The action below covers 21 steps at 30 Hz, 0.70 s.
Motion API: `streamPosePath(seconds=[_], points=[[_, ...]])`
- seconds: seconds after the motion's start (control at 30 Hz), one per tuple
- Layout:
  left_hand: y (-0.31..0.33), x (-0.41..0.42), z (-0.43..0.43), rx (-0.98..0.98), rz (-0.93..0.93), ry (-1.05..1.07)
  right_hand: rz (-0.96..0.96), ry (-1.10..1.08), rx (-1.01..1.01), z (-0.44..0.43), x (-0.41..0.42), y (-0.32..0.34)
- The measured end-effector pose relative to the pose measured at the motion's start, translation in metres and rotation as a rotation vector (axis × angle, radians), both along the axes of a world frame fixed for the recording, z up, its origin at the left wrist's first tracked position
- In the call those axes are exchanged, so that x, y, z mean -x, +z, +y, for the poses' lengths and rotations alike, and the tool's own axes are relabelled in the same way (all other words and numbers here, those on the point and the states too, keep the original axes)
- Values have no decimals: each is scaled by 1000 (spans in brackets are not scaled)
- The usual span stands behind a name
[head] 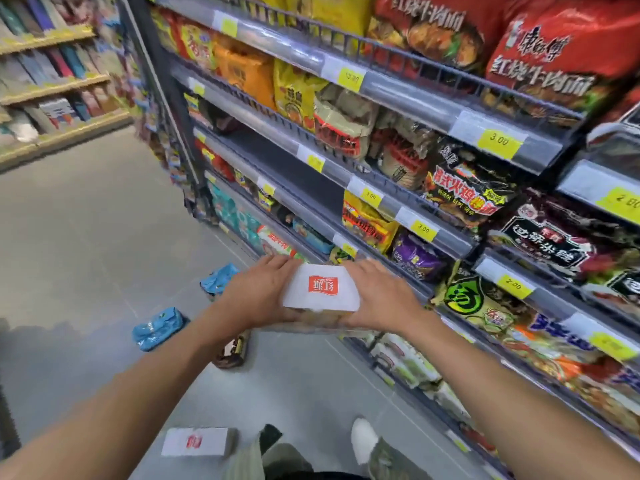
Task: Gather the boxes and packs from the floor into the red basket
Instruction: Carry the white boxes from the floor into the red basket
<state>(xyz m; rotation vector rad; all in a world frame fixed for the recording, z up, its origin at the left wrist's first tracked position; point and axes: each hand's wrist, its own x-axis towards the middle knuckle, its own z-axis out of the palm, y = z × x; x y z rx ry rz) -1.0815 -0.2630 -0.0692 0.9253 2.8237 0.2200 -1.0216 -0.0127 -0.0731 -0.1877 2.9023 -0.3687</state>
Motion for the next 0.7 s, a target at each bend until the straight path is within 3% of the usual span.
streamPosePath(seconds=[0.33,0.7], points=[[5,-10,42,1,8,-353,-46,-368,-34,5,-87,2],[14,-100,152,-27,7,-735,-38,-768,-116,47,-247,12]])
